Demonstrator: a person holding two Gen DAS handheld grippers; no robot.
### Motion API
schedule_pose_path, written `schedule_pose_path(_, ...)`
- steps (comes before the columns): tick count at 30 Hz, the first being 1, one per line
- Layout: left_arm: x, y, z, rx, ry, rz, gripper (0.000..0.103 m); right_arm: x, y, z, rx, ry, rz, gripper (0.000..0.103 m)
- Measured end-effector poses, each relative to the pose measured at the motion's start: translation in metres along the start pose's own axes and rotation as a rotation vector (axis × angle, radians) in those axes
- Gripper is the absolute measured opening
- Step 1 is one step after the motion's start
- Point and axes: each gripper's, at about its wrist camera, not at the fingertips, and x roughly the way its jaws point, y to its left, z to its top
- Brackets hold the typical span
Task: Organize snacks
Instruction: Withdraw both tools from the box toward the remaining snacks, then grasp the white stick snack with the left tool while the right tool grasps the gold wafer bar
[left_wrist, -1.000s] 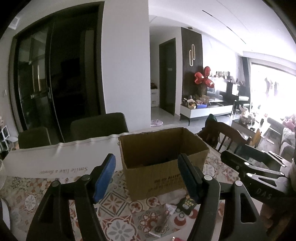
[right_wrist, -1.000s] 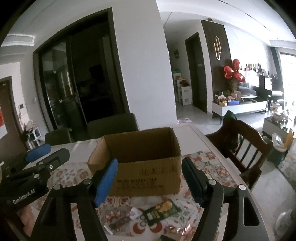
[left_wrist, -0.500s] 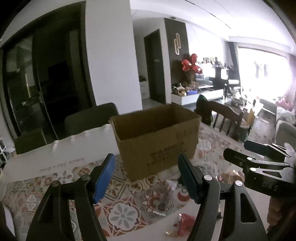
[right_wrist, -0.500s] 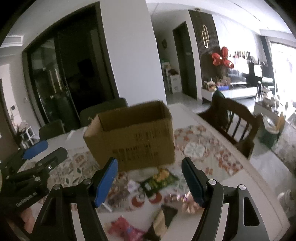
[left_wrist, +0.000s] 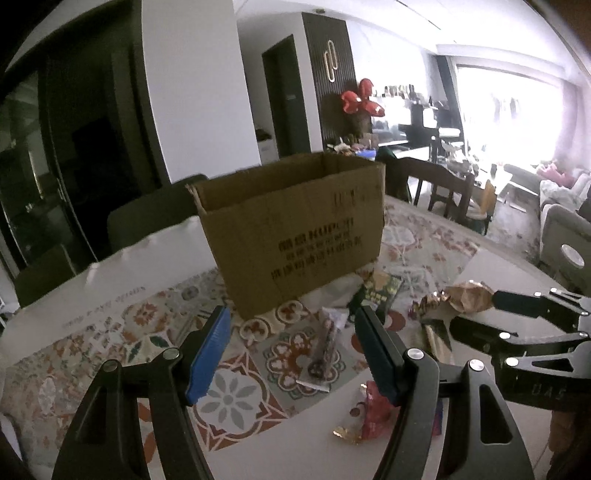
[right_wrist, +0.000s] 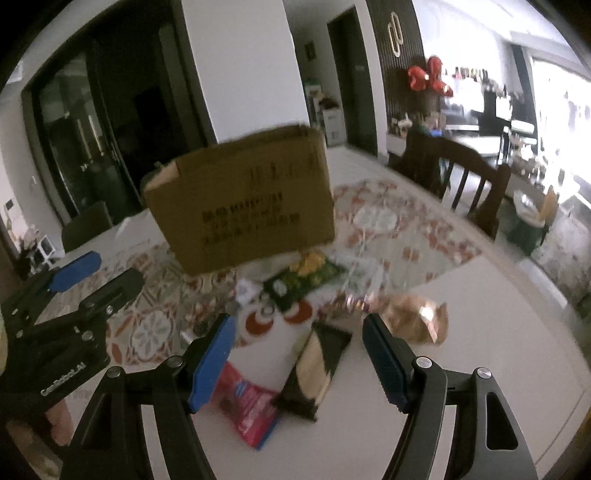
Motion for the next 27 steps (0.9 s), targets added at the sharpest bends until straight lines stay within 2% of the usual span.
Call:
schedule_pose_path(13,0.060,-0.003,-0.019,-0.027,0.142,-0.073,0.068,0.049,-0.014,-0.016,0.086,0.163,0.000,0.071)
schedule_pose_path(15,0.067,-0.004,-0.021,-0.026,0.156,-0.083,0.066,0.054,-0.016,-0.018,0.096,0.181,0.000,0.066)
schedule_pose_path(18,0.079,-0.006,-0.021,-0.027,0.174,-0.098,0.065,0.061,-0.019,-0.020,0.106,0.207,-0.004,0.065)
schedule_pose_path(22,0.094,-0.012,-0.023,-0.024,0.202,-0.122,0.062,0.070,-0.023,-0.023,0.117,0.241,-0.010,0.060)
schedule_pose_path(27,0.105,-0.015,-0.024,-0.033,0.239,-0.149,0.051,0.070,-0.022,-0.023,0.103,0.234,-0.018,0.057)
